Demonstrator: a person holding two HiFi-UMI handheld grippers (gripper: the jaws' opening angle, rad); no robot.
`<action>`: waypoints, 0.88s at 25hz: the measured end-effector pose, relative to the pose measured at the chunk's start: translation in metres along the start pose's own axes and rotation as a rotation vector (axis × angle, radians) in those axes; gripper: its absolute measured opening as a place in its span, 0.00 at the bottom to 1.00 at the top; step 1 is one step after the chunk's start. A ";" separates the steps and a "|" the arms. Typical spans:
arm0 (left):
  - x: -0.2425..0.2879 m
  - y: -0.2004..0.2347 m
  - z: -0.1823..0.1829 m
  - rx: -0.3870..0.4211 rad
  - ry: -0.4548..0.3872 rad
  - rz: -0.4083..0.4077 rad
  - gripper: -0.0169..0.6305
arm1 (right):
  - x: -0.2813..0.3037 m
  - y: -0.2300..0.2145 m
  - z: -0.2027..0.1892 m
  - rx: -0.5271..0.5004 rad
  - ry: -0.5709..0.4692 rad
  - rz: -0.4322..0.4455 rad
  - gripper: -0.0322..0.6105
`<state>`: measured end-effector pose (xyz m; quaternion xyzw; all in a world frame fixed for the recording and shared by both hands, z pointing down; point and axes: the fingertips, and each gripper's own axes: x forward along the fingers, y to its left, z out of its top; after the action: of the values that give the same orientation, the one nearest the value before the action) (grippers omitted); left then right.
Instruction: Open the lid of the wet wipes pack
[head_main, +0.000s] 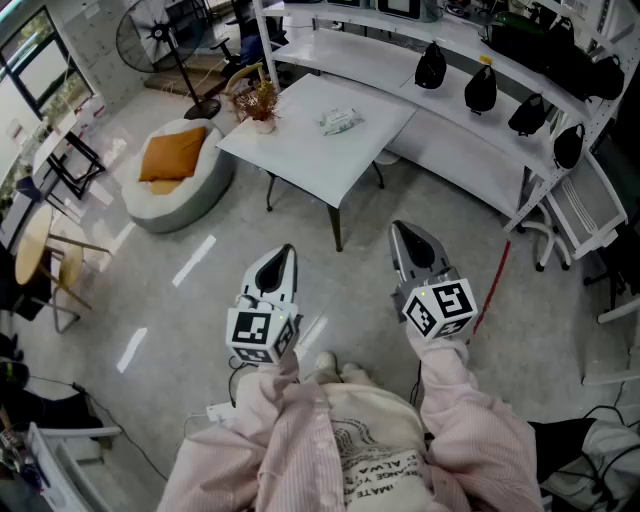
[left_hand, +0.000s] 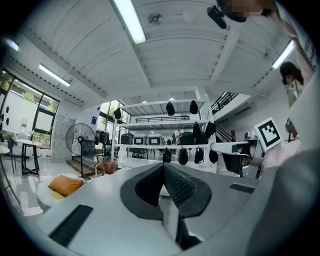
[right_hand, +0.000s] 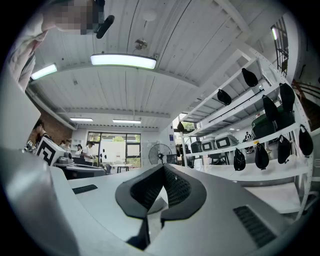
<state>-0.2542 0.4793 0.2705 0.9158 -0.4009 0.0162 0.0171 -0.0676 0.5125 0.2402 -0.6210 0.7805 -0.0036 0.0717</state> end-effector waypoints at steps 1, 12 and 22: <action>0.000 0.001 0.000 0.000 0.000 0.004 0.03 | -0.001 -0.002 0.001 -0.001 0.000 -0.005 0.05; -0.002 0.006 -0.002 -0.015 0.001 0.050 0.03 | -0.014 -0.021 -0.002 -0.001 -0.007 -0.009 0.05; 0.008 0.000 -0.010 -0.045 0.001 0.032 0.02 | -0.011 -0.031 -0.020 -0.029 0.062 0.002 0.07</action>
<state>-0.2486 0.4737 0.2808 0.9086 -0.4159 0.0077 0.0376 -0.0378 0.5147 0.2643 -0.6208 0.7830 -0.0113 0.0387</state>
